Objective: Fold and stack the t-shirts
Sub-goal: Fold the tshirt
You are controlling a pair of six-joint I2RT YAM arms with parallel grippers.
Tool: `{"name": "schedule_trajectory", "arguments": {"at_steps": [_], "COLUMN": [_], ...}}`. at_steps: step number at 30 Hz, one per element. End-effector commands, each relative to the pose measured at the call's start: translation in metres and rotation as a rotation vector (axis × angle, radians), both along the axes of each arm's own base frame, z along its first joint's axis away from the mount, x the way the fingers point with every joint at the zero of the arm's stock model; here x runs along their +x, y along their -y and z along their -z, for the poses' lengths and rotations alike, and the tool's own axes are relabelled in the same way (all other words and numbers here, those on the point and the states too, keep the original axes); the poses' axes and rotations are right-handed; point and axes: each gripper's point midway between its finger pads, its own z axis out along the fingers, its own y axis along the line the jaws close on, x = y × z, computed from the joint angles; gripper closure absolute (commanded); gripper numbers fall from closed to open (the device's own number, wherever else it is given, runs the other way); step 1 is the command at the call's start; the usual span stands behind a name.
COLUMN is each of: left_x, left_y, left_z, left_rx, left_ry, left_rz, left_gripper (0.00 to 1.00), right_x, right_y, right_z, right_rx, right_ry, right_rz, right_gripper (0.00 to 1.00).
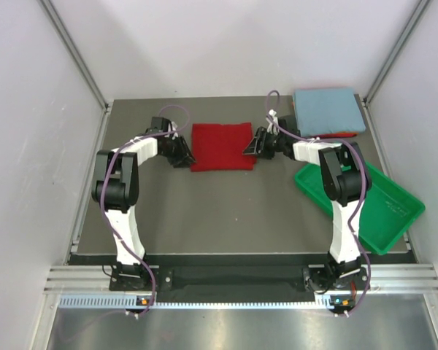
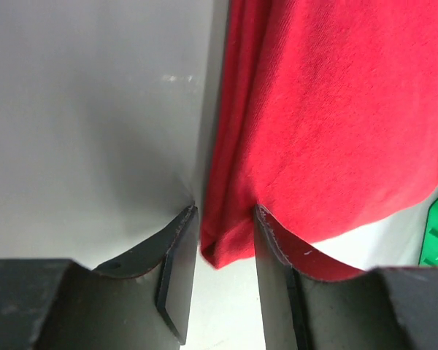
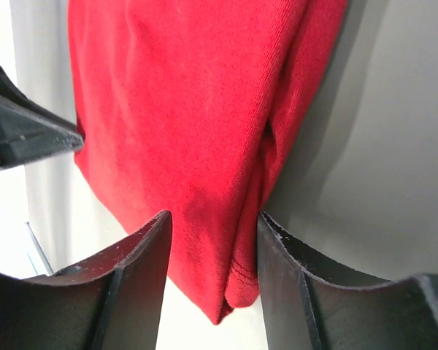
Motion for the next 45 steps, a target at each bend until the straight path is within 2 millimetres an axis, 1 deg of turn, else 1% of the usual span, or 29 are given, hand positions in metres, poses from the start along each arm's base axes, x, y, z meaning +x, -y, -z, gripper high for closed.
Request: {"name": "schedule_trajectory", "arguments": {"at_steps": [1,4,6,7,8,9,10,11,12,14,15,17,18,19,20,22,23,24,25,26,27,28,30,31,35,38,39,41,45], "left_x": [0.009,0.008,0.007,0.002,-0.003,-0.008,-0.012,-0.017,-0.029,-0.041,-0.047,-0.057,-0.059,-0.063,-0.062,-0.058,-0.056,-0.053,-0.044,-0.047,-0.044,-0.036,-0.033,-0.025,-0.001,0.024,0.037,0.047,0.077], "left_y": [0.007,0.011,0.016,0.02,0.021,0.022,0.022,0.022,0.027,0.021,0.023,0.017,0.014,0.013,0.01,0.001,-0.001,-0.005,-0.005,-0.008,-0.008,-0.006,-0.003,0.003,0.011,0.023,0.026,0.03,0.031], "left_z": [-0.008,0.001,0.004,0.006,0.006,0.007,0.004,0.003,-0.001,0.004,-0.002,0.002,0.001,-0.004,-0.007,-0.019,-0.023,-0.024,-0.034,-0.036,-0.036,-0.045,-0.047,-0.055,-0.062,-0.074,-0.077,-0.078,-0.07], "left_rx": [-0.032,-0.035,-0.051,-0.064,-0.059,-0.046,-0.002,0.024,0.045,0.112,0.138,0.191,0.212,0.232,0.254,0.3,0.317,0.344,0.352,0.37,0.378,0.376,0.369,0.347,0.336,0.273,0.252,0.214,0.178], "left_ry": [0.073,0.066,0.059,0.045,0.027,0.011,0.014,0.005,-0.015,-0.036,-0.029,-0.04,-0.041,-0.046,-0.04,-0.021,-0.013,-0.011,0.011,-0.01,-0.015,0.01,0.004,0.031,0.077,0.155,0.192,0.209,0.234], "left_rz": [0.028,0.033,0.046,0.06,0.064,0.066,0.062,0.065,0.082,0.067,0.067,0.05,0.042,0.041,0.036,0.017,0.018,0.013,0.012,0.018,0.023,0.039,0.063,0.085,0.089,0.095,0.088,0.085,0.073], "left_gripper": [0.59,0.59,0.69,0.79,0.86,0.97,1.0,1.0,1.0,1.0,1.0,1.0,1.0,0.96,0.88,0.79,0.73,0.7,0.68,0.65,0.65,0.65,0.65,0.65,0.64,0.65,0.65,0.65,0.65], "right_x": [-0.008,-0.012,-0.016,-0.021,-0.023,-0.023,-0.03,-0.033,-0.035,-0.045,-0.048,-0.058,-0.06,-0.062,-0.062,-0.064,-0.064,-0.063,-0.066,-0.065,-0.065,-0.066,-0.067,-0.067,-0.067,-0.067,-0.067,-0.067,-0.066], "right_y": [-0.01,-0.009,-0.011,-0.011,-0.01,-0.011,-0.009,-0.008,-0.007,-0.004,-0.005,-0.006,-0.006,-0.006,-0.004,-0.002,0.0,0.002,0.005,0.009,0.013,0.017,0.022,0.027,0.038,0.042,0.041,0.04,0.03], "right_z": [-0.021,-0.013,-0.008,-0.004,-0.003,-0.009,-0.006,-0.006,-0.013,-0.011,-0.015,-0.011,-0.011,-0.009,-0.008,-0.012,-0.014,-0.023,-0.021,-0.021,-0.026,-0.024,-0.028,-0.026,-0.029,-0.03,-0.031,-0.03,-0.029], "right_rx": [0.015,-0.003,0.0,0.0,0.001,0.011,0.01,0.011,0.02,0.033,0.052,0.062,0.063,0.061,0.051,0.028,0.016,0.009,-0.011,-0.035,-0.054,-0.085,-0.116,-0.147,-0.213,-0.238,-0.242,-0.245,-0.199], "right_ry": [0.055,0.051,0.042,0.03,0.026,0.044,0.034,0.035,0.045,0.047,0.048,0.042,0.046,0.045,0.041,0.044,0.051,0.072,0.054,0.056,0.067,0.052,0.065,0.051,0.05,0.037,0.041,0.039,0.04], "right_rz": [-0.016,-0.001,-0.003,-0.005,-0.005,-0.002,-0.002,0.002,0.01,0.022,0.028,0.018,0.009,0.003,0.002,-0.011,-0.004,0.0,0.007,0.029,0.034,0.047,0.045,0.057,0.079,0.094,0.09,0.089,0.072], "right_gripper": [0.52,0.53,0.53,0.54,0.63,0.68,0.73,0.83,0.87,0.95,0.95,0.92,0.87,0.81,0.69,0.62,0.55,0.53,0.51,0.49,0.48,0.46,0.46,0.45,0.43,0.42,0.41,0.41,0.41]}}
